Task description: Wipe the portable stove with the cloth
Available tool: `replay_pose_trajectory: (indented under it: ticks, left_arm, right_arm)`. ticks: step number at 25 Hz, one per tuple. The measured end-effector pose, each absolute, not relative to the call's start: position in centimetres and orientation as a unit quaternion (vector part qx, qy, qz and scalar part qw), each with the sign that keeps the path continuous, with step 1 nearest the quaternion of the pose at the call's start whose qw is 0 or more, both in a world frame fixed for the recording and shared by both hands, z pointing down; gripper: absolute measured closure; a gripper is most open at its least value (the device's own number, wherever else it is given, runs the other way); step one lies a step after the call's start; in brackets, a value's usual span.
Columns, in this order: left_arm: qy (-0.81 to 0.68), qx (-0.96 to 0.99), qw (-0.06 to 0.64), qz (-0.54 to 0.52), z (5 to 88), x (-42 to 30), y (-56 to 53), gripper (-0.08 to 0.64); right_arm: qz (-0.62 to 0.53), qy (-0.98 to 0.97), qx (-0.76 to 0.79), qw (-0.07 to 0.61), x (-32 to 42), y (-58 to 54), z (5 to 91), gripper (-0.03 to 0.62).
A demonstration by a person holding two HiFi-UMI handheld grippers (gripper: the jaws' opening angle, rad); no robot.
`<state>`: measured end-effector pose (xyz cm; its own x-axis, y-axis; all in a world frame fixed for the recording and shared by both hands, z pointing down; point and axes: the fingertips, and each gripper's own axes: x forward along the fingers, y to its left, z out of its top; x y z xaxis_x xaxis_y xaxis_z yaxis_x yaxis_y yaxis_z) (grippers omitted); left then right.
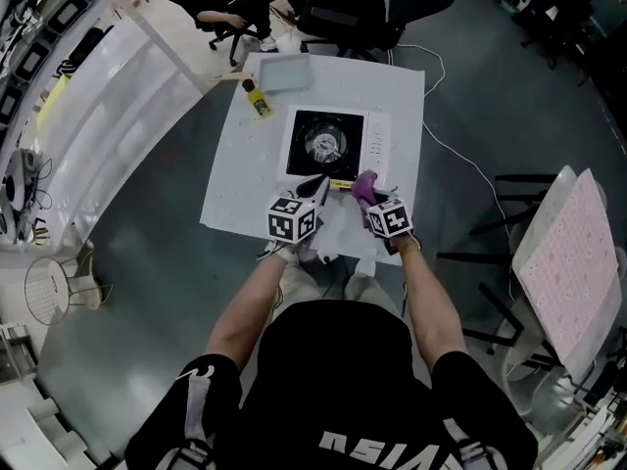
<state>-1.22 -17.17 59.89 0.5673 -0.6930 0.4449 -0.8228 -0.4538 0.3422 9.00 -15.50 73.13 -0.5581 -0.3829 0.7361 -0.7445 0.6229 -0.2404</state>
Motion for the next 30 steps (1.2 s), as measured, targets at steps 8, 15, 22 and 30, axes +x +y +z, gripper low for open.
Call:
replay_pose_trajectory:
  ticks: [8,15,22,30]
  left_arm:
    - [-0.416,0.860,0.267,0.127,59.9,-5.6,-18.1,0.551]
    - [-0.398,0.868,0.268,0.129,60.2,-8.8,-18.8,0.551]
    - [-0.381,0.875,0.267,0.133,60.8,-11.4,-19.2,0.551]
    - [-0.374,0.879,0.263,0.136,61.2,-15.2,-19.1,0.551]
  right_arm:
    - [0.291,-0.822,0.357,0.336,4.3,-14.6,73.6,0.494]
    - [0.307,-0.807,0.385,0.327,2.0,-14.5,73.8,0.494]
    - [0.306,-0.803,0.389,0.331,-1.7,-13.7,74.6,0.494]
    - [0.306,-0.806,0.387,0.328,-6.5,-13.7,74.8,0.495]
